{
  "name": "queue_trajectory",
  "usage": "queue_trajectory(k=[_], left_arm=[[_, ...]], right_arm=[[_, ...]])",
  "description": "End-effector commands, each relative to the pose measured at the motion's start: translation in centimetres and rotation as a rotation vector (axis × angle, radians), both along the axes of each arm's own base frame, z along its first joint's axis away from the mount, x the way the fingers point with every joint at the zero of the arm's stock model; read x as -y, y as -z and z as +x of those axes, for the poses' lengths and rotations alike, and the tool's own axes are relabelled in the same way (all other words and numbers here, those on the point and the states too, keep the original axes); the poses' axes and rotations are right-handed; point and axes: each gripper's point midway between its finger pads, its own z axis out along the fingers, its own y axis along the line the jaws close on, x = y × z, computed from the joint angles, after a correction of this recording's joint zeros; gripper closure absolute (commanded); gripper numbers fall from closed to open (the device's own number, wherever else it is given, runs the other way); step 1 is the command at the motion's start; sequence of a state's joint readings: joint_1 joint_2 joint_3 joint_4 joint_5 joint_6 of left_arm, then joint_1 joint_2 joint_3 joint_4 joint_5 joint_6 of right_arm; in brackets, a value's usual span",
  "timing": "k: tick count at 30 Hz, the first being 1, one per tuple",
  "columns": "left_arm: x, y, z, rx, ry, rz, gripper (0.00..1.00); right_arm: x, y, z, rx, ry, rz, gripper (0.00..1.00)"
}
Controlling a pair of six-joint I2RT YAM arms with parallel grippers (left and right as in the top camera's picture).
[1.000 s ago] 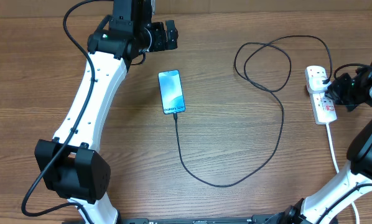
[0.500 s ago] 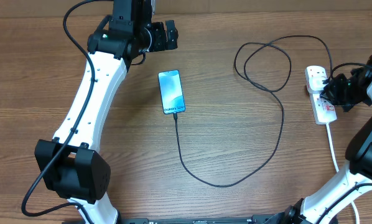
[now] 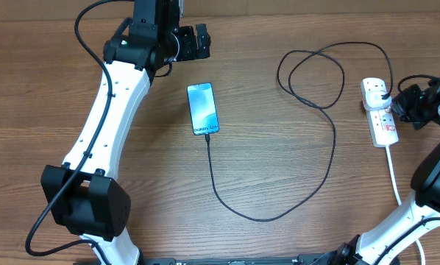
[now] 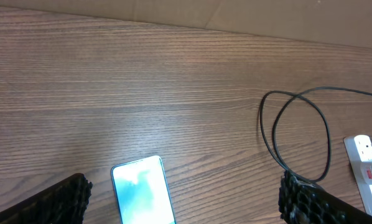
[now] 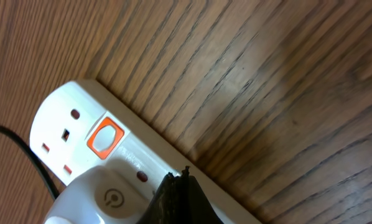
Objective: Plug charger to phone and switch on socket
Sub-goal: 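Press the orange socket switch down with the right gripper tip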
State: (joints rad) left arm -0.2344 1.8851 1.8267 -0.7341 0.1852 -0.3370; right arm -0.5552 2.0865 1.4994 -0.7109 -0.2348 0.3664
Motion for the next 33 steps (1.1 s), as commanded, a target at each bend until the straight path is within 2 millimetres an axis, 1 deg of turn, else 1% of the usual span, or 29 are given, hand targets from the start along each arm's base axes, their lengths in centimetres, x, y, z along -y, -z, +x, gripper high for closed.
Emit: queue_trajectory(k=[1,11,15,19,22,28,30,33], left_arm=[[-0.1,-1.1,0.2,0.027,-0.008,-0.002,0.00],[-0.1,-1.1,0.2,0.027,-0.008,-0.002,0.00],[-0.1,-1.1,0.2,0.027,-0.008,-0.002,0.00],[-0.1,-1.1,0.2,0.027,-0.008,-0.002,0.01],[-0.1,-1.1,0.2,0.027,-0.008,-0.002,0.00],[-0.1,-1.1,0.2,0.027,-0.008,-0.002,0.01],[-0.1,-1.1,0.2,0.027,-0.008,-0.002,0.00],[-0.1,-1.1,0.2,0.027,-0.008,-0.002,0.00]], right_arm=[[0.0,0.6,-0.3,-0.016,0.012,0.004,0.96],[-1.3,0.5,-0.1,-0.008,-0.023,0.046,0.96],[-1.5,0.5,-0.1,-0.009,-0.024,0.050,0.96],[-2.2,0.6,0.3,0.016,-0.066,0.082,0.96],[-2.4,1.5,0.2,0.004,-0.068,0.102,0.96],[-3.4,3.8,0.0,-0.019,-0.079,0.172,0.96],[-3.8,4.4,-0.1,-0.026,-0.082,0.193,0.96],[-4.0,4.6,-0.3,-0.036,-0.083,0.208,0.96]])
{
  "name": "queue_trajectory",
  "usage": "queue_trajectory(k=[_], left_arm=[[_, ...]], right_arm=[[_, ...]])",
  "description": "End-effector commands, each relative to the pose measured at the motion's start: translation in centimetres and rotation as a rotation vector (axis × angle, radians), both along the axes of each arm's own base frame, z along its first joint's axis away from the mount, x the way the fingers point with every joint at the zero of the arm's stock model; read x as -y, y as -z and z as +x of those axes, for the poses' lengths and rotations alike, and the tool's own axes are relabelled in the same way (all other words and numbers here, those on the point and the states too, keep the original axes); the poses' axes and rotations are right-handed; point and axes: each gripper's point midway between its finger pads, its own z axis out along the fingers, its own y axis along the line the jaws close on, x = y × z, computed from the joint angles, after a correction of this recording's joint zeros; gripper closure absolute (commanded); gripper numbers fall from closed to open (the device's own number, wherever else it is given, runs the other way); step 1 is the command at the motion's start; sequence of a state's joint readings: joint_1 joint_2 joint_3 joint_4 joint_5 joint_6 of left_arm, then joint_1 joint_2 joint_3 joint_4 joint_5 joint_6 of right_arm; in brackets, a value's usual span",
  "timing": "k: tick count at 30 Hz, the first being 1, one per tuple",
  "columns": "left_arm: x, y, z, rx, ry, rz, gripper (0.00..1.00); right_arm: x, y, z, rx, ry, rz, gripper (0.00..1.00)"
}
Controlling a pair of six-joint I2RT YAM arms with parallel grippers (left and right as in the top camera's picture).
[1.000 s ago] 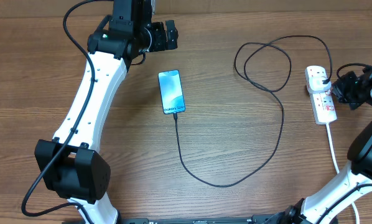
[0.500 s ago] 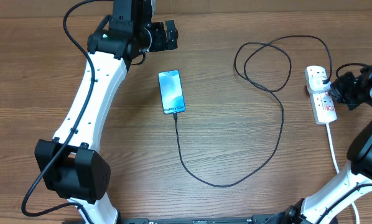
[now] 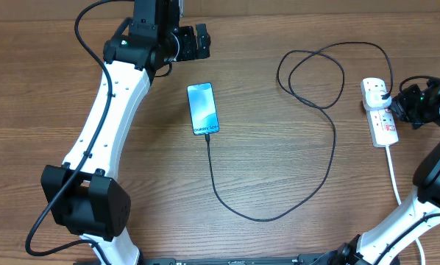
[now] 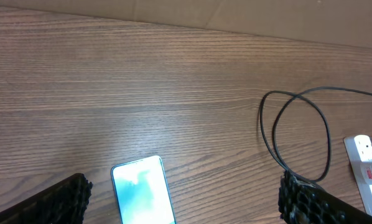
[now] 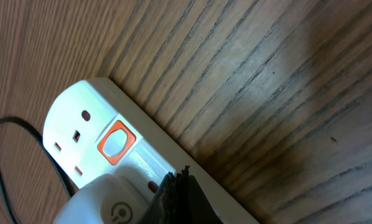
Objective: Plug charger to phone and switch on socket
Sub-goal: 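Press the orange socket switch down with the right gripper tip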
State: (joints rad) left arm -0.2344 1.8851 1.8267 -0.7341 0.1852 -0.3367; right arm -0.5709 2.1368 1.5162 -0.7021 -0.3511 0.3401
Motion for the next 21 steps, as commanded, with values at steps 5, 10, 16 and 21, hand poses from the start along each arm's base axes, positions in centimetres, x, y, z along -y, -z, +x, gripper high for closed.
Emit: queue_trajectory(k=[5,10,16,21], left_arm=[[-0.1,-1.1,0.2,0.027,-0.009,-0.002,0.00],[-0.1,-1.1,0.2,0.027,-0.009,-0.002,0.00],[-0.1,-1.1,0.2,0.027,-0.009,-0.002,0.01],[-0.1,-1.1,0.2,0.027,-0.009,-0.002,0.00]], right_arm=[[-3.7,3.4,-1.1,-0.071,-0.055,0.139,0.96],[-4.7,2.9,-0.8,-0.035,-0.104,0.180,0.96],[-5.1,3.0,-1.6,-0.066,-0.111,0.197,0.96],[-5.3,3.1,-2.1,-0.087,-0.109,0.207,0.96]])
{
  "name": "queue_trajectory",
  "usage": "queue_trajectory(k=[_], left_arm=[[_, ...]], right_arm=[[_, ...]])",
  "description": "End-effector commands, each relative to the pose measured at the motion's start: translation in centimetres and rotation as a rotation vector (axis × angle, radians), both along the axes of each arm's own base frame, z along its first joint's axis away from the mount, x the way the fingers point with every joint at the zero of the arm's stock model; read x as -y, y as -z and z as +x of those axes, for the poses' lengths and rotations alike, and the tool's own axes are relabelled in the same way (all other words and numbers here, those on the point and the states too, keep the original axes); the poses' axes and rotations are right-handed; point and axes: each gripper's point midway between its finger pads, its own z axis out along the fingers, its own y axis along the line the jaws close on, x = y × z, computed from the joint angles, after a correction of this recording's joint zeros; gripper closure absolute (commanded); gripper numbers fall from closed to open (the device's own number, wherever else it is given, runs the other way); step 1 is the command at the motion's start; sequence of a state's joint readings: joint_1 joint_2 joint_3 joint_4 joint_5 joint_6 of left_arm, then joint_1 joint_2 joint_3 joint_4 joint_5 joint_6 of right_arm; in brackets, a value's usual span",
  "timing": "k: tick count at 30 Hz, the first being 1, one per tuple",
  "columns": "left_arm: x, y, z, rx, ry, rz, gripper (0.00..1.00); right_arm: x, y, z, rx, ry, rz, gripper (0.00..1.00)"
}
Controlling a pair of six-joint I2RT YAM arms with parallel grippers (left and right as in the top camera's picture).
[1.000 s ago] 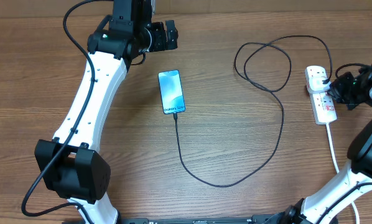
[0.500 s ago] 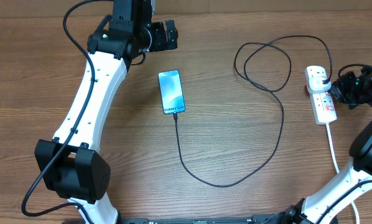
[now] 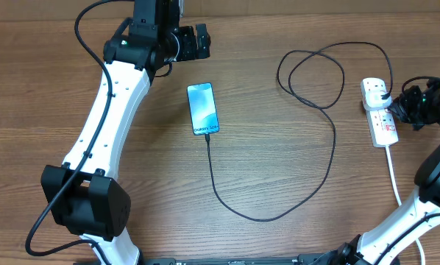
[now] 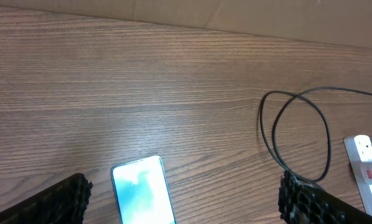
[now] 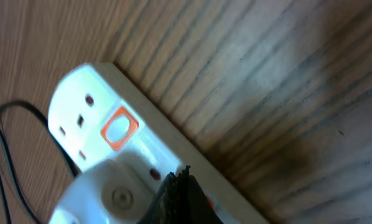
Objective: Plug charger to phone and switch on socket
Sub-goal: 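Press the orange socket switch down with the right gripper tip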
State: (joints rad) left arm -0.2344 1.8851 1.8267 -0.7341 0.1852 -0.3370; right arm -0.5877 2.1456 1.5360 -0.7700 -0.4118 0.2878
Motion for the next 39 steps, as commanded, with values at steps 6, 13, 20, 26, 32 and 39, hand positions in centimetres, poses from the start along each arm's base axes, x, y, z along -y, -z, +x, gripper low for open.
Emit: queue_trajectory(k=[6,13,20,26,32,39], left_arm=[[-0.1,-1.1,0.2,0.027,-0.008,-0.002,0.00],[-0.1,-1.1,0.2,0.027,-0.008,-0.002,0.00],[-0.1,-1.1,0.2,0.027,-0.008,-0.002,0.01],[-0.1,-1.1,0.2,0.027,-0.008,-0.002,0.01],[-0.1,-1.1,0.2,0.027,-0.008,-0.002,0.01],[-0.1,-1.1,0.2,0.027,-0.008,-0.002,0.01]], right_arm=[[-5.6,3.3,-1.1,-0.082,-0.106,0.142,0.96],[-7.1,3.6,-0.9,-0.111,-0.145,0.116,0.96],[-7.6,3.7,-1.3,-0.140,-0.142,0.118,0.96],[-6.7,4.3,-2.0,-0.203,-0.066,0.084,0.96],[-6.9,4.3,-2.3,-0.220,-0.067,0.093,0.96],[-7.1,4.3,-2.8,-0.239,-0.071,0.103,0.96]])
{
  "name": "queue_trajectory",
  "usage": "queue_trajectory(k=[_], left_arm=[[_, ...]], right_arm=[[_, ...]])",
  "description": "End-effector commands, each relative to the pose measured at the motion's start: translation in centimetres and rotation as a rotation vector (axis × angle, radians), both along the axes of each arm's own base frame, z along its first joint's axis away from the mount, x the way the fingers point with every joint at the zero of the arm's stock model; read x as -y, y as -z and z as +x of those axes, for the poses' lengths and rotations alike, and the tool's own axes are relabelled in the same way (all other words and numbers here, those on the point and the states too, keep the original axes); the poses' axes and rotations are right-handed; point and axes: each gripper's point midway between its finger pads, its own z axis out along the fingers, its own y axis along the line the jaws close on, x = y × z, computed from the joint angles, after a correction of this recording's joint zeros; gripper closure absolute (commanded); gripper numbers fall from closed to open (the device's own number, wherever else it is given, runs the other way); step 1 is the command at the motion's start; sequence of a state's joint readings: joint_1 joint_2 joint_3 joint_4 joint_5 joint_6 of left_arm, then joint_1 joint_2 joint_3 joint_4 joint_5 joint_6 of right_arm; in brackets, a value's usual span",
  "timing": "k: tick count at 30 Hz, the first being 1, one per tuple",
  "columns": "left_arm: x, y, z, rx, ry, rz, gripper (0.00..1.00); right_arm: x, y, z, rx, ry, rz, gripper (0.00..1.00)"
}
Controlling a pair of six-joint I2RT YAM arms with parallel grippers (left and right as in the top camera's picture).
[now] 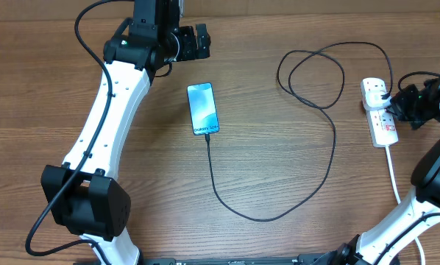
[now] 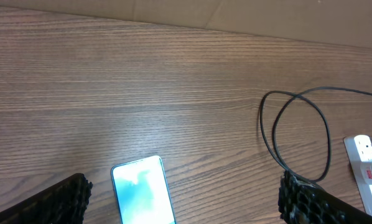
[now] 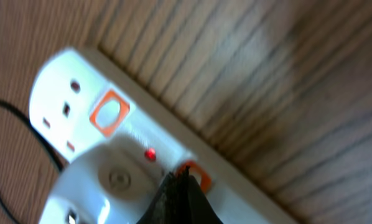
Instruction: Plug charger to phone and switch on socket
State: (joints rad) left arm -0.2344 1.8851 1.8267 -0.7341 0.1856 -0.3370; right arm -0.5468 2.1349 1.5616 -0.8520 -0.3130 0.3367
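Observation:
The phone (image 1: 203, 108) lies face up, screen lit, mid-table, with the black charger cable (image 1: 268, 218) plugged into its bottom end. The cable runs in a loop to the white power strip (image 1: 380, 118) at the right. My right gripper (image 3: 181, 178) is shut, its tip resting on an orange switch (image 3: 198, 175) beside the charger plug (image 3: 108, 186). A small red lamp (image 3: 150, 154) glows next to that switch. My left gripper (image 2: 183, 190) hangs open above the phone (image 2: 142, 191) and holds nothing.
A second orange switch (image 3: 109, 112) and an unused socket sit at the strip's far end. The cable's coil (image 1: 312, 72) lies between phone and strip. The strip's white lead (image 1: 394, 180) runs toward the table's front edge.
The right gripper's tip has come onto the orange switch next to the charger plug. The small lamp beside it now glows bright red. The left arm and phone are unchanged.
The phone lay plugged in throughout and the left gripper stayed open above it. The shut right gripper hovered close over the power strip at each earlier moment, shifting slightly. Now its tip is on the plug's switch and the red lamp is lit.

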Motion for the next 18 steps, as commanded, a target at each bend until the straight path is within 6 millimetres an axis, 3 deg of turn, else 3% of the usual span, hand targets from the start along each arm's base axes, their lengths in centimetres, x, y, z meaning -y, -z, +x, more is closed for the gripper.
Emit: queue_trajectory(k=[1,5,12,15,18], left_arm=[[-0.1,-1.1,0.3,0.027,-0.009,-0.001,0.00],[-0.1,-1.1,0.3,0.027,-0.009,-0.001,0.00],[-0.1,-1.1,0.3,0.027,-0.009,-0.001,0.00],[-0.1,-1.1,0.3,0.027,-0.009,-0.001,0.01],[-0.1,-1.1,0.3,0.027,-0.009,-0.001,0.01]], right_arm=[[-6.3,4.4,-2.1,-0.140,-0.086,0.148,0.96],[-6.3,4.5,-2.3,-0.151,-0.084,0.145,0.96],[-3.3,4.9,-3.3,-0.211,0.007,0.049,0.96],[-1.8,3.8,-3.5,-0.205,0.040,0.047,0.96],[0.1,1.1,-3.6,-0.168,0.082,0.032,0.96]])
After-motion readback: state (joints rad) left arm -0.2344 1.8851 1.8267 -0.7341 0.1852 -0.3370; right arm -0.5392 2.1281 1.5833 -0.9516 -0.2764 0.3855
